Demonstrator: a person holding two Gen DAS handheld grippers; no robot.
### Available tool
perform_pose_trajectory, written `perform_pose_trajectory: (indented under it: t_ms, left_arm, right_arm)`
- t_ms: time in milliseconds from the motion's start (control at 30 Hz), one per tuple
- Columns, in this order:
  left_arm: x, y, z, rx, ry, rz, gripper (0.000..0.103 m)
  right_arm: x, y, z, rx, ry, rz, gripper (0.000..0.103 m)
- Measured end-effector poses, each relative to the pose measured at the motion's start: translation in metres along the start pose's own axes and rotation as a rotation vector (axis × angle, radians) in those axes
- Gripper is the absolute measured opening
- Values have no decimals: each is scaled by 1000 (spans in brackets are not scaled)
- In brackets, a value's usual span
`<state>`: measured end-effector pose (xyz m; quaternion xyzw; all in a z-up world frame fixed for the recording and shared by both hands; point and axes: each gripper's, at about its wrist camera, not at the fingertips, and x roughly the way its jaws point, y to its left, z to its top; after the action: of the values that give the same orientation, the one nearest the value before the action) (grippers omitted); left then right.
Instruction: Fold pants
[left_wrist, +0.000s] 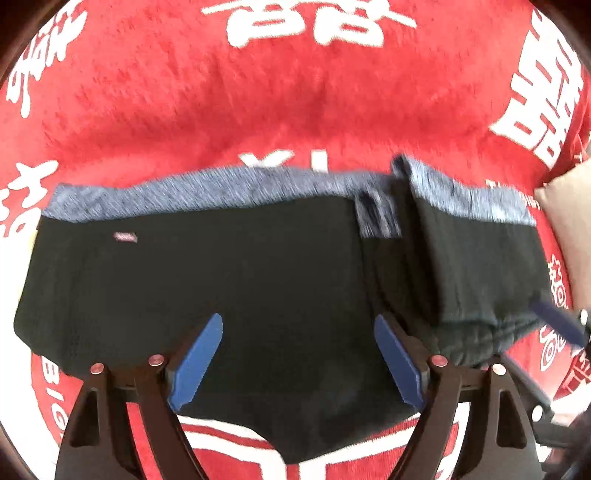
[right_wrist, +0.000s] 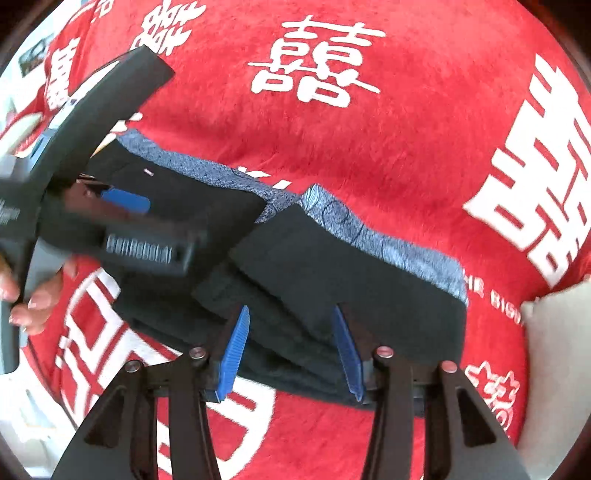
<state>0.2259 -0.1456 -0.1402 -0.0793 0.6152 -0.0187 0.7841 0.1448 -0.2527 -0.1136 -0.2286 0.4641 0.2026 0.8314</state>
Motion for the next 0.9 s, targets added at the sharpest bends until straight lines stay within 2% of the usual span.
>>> perform_pose_trajectory:
  t_ms: [67, 200, 300, 333, 367, 433, 567, 600, 700, 800, 900]
  left_arm:
    - [13, 0, -4, 0, 26, 8, 85]
    - [14, 10, -11, -34, 29, 17, 85]
    - [14, 19, -13, -61, 34, 10, 85]
    - [14, 21, -14, -64, 34, 9, 85]
    - [13, 22, -14, -63, 32, 11, 85]
    - [10, 23, -15, -61, 26, 18, 85]
    - [-6, 32, -16, -90, -7, 26, 85]
    - [-8, 36, -15, -99, -14, 29, 85]
    - [-13, 48, -15, -125, -24, 49, 85]
    - [-13, 58, -14, -133, -18, 75, 85]
    - [-17, 63, -15, -123, -15, 86, 85]
  right_arm:
    - [7, 6, 5, -59, -5, -2, 51]
    - [23, 23, 9, -175, 11, 1, 51]
    - [35, 29, 11, -209, 16, -13, 50]
    - [40, 29, 13, -204, 24, -20, 42]
    - [45, 27, 16, -187, 47, -11, 19]
    - [53, 17, 22, -119, 101, 25, 7]
    - [29, 3, 34, -39, 61, 98, 5]
    - [19, 5, 34, -40, 52, 138, 5]
    - [11, 23, 25, -91, 73, 166, 5]
    - [33, 43, 7, -126, 132, 147, 5]
    - [42, 48, 4, -112, 130, 128, 9]
